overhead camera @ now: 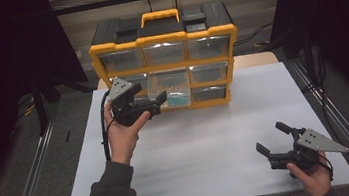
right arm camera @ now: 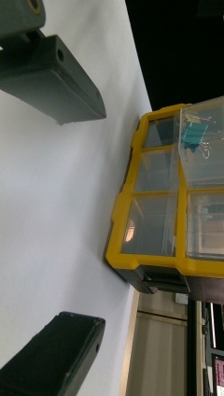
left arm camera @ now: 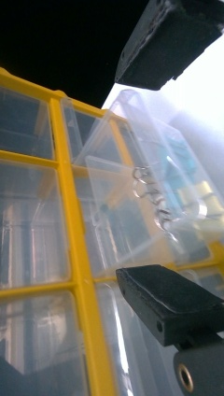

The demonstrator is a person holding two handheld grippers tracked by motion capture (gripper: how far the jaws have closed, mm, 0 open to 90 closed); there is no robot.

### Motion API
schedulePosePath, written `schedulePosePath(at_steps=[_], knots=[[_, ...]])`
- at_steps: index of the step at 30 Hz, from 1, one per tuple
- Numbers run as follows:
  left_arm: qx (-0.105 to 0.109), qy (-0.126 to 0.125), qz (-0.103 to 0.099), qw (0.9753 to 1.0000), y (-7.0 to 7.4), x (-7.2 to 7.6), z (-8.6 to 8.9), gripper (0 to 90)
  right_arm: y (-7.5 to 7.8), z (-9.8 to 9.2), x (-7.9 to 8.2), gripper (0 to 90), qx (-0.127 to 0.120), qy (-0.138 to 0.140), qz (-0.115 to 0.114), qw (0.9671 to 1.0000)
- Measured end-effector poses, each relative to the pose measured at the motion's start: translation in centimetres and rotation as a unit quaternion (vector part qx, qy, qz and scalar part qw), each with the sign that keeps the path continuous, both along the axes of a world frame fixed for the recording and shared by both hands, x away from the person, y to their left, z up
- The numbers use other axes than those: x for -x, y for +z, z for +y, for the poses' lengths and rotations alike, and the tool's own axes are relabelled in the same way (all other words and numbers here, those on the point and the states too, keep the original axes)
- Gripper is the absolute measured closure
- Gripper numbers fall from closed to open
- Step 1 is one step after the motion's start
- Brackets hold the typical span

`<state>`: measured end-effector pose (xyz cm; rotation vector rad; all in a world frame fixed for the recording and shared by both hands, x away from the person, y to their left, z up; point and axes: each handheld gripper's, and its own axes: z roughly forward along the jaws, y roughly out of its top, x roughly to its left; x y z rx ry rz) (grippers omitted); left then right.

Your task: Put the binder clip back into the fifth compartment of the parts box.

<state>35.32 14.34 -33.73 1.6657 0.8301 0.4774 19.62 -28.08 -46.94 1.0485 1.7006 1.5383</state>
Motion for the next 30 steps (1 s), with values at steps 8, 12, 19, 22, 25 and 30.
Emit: schedulePosePath(at_steps=[8, 12, 19, 22, 25, 30], knots=[[-0.005, -0.006, 0.001, 1.0000, -1.6, 1.5, 2.5, 6.3, 0.0, 0.1, -0.1, 1.6, 0.001, 0.003, 0.000, 1.0000], [-0.004, -0.003, 0.000, 1.0000, -2.5, 2.2, 3.5, 5.7, 0.0, 0.1, -0.1, 1.6, 0.000, 0.002, 0.000, 1.0000], [0.003, -0.008, -0.001, 1.0000, -4.1, 3.1, 4.6, 5.2, 0.0, 0.1, -0.1, 1.6, -0.002, -0.001, -0.002, 1.0000], [0.005, -0.007, 0.000, 1.0000, -4.8, 3.5, 5.2, 5.2, 0.0, 0.1, 0.0, 1.6, -0.001, -0.002, 0.000, 1.0000], [0.006, -0.006, 0.001, 1.0000, -5.5, 3.8, 5.7, 5.2, 0.1, 0.1, 0.0, 1.6, 0.000, -0.001, -0.001, 1.0000], [0.017, -0.001, 0.010, 0.9998, -6.9, 4.3, 6.7, 5.1, 0.1, 0.0, 0.0, 1.6, -0.002, 0.000, -0.002, 1.0000]])
